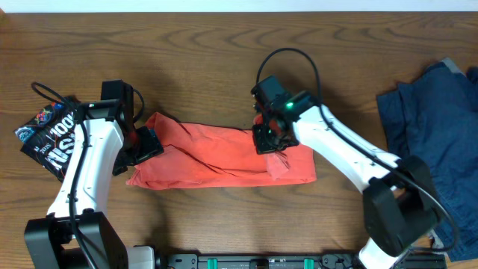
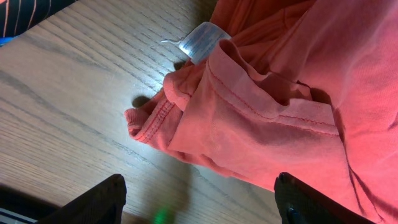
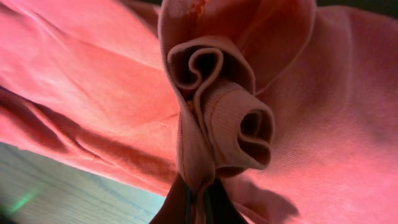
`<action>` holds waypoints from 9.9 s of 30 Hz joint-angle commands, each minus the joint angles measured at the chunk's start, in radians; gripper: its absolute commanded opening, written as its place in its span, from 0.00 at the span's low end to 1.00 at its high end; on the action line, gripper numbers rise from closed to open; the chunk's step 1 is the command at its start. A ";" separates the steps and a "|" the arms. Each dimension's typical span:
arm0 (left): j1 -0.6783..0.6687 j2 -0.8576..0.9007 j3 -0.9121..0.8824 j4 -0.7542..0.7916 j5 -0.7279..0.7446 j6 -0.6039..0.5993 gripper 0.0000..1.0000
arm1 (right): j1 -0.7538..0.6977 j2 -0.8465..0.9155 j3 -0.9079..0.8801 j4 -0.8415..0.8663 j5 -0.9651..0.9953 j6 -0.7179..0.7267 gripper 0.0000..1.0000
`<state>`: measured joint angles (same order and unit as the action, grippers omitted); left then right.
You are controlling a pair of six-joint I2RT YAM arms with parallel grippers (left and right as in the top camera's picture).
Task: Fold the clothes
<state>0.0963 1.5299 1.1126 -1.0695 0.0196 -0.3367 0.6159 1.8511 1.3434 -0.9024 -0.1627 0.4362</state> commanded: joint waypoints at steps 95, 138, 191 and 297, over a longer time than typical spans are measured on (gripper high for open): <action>-0.237 0.301 0.618 -0.400 0.135 0.051 0.06 | -0.570 -0.028 0.011 -0.257 0.219 -0.139 0.45; -0.114 0.122 0.663 -0.255 0.178 0.023 0.60 | -0.191 -0.028 0.011 0.022 -0.552 -0.512 0.41; -0.001 0.133 0.416 -0.152 0.179 0.026 0.62 | 0.154 -0.101 0.000 -0.298 0.281 0.116 0.04; -0.384 0.539 0.296 0.001 0.212 0.089 0.73 | 0.019 -0.112 -0.180 -0.100 0.484 0.042 0.03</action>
<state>-0.2863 2.0617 1.4139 -1.0660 0.2337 -0.2573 0.6819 1.7439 1.1671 -0.9997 0.1791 0.3664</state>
